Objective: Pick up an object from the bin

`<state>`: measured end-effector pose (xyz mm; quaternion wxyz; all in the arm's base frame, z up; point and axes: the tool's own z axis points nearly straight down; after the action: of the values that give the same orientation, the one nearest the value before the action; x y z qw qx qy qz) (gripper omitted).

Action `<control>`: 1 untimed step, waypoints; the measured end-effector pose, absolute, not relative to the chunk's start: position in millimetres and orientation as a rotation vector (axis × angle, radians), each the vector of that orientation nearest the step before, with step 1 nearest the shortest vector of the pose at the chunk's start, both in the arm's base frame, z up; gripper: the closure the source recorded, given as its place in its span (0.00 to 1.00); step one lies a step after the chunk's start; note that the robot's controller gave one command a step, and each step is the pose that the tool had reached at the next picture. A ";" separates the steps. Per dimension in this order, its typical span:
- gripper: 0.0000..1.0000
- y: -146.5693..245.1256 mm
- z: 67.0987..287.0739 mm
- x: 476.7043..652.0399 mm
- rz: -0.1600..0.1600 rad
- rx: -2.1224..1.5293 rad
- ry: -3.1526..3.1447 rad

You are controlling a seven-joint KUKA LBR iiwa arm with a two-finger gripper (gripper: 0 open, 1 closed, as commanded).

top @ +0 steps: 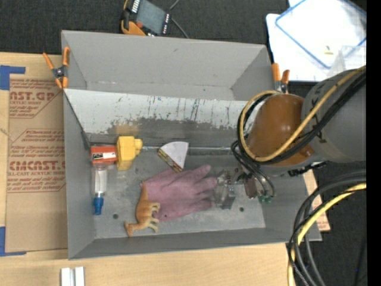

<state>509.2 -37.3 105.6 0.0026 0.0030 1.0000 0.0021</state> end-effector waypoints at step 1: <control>0.00 -17.0 70.1 564.0 0.007 -0.062 3.134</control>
Offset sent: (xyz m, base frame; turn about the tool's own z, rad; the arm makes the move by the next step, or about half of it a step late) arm 0.0000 0.0000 0.0000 0.0000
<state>564.0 -17.0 70.1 0.0035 -0.0199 0.9998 0.0022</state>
